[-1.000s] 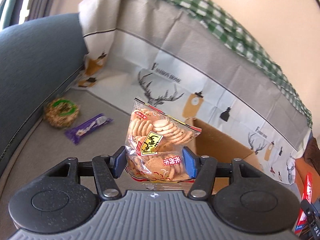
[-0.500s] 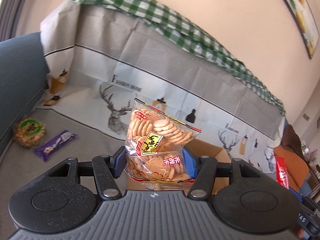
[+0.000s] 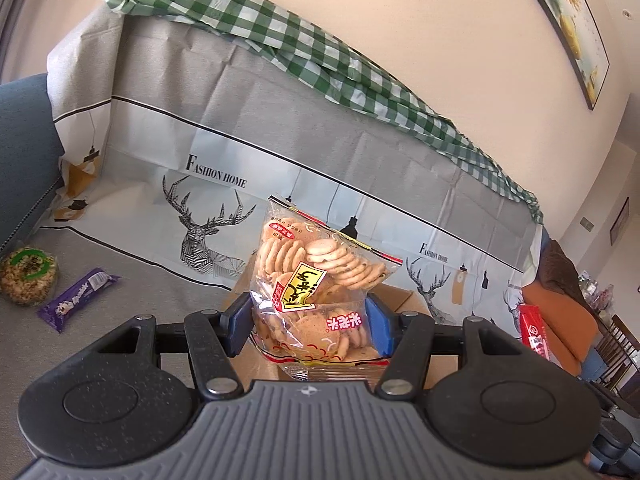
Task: Organize snacks
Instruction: 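Lift the red biscuit pack with the right gripper while the left lifts the cracker bag toward the box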
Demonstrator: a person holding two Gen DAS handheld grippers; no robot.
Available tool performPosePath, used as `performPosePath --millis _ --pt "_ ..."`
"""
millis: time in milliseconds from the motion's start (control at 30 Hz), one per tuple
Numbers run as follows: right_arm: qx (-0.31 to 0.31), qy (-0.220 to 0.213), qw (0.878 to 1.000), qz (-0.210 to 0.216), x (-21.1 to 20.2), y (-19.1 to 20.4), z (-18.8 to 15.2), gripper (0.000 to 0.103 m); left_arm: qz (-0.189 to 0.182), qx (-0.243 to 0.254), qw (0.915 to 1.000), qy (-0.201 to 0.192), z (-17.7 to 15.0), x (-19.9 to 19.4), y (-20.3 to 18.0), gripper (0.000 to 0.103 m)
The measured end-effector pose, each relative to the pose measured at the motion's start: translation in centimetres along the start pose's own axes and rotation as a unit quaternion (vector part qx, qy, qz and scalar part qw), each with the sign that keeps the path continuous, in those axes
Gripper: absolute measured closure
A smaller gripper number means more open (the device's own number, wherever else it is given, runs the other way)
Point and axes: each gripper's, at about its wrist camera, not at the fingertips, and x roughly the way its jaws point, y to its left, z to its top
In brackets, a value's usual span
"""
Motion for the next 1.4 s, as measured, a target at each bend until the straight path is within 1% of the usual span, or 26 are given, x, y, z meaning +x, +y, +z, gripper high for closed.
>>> performPosePath --millis 633,933,1400 --pt "-0.004 0.006 1.000 -0.012 0.2 -0.1 -0.2 0.059 -0.038 0.020 0.9990 0.015 -1.3 2.0 -3.2 0.039" --pt "-0.010 0.007 1.000 -0.012 0.2 0.1 -0.2 0.059 -0.051 0.023 0.9983 0.016 -1.6 2.3 -3.6 0.039" --pt "-0.011 0.007 1.000 -0.012 0.2 0.1 -0.2 0.059 -0.061 0.028 0.9976 0.016 -1.7 2.6 -3.7 0.039"
